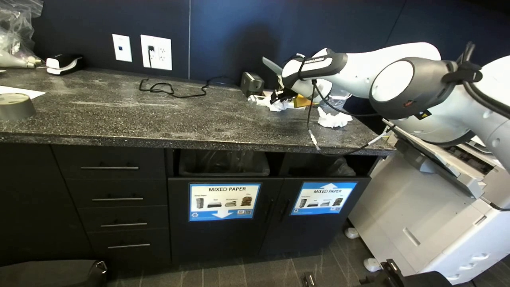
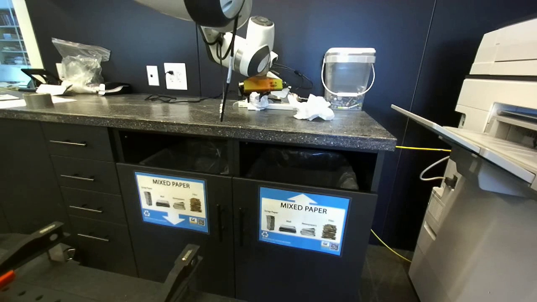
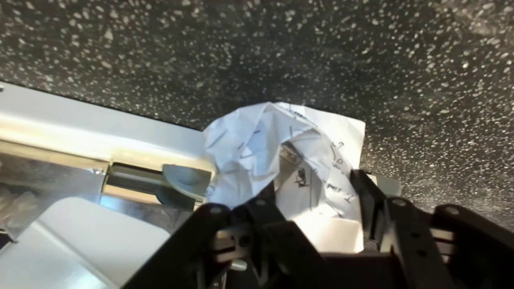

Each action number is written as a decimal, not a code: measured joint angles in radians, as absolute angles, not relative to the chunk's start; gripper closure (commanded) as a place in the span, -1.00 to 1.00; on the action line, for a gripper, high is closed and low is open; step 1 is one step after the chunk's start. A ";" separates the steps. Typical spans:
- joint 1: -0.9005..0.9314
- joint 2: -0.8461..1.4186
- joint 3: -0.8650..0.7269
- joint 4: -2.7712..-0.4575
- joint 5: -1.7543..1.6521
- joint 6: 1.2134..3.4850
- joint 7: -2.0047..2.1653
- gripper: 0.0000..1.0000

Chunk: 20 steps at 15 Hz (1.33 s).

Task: Put the white pieces of paper in the right bin

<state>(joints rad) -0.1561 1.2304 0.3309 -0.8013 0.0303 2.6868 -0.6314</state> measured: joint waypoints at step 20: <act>-0.068 1.222 0.154 -0.653 -0.071 2.227 -0.728 0.80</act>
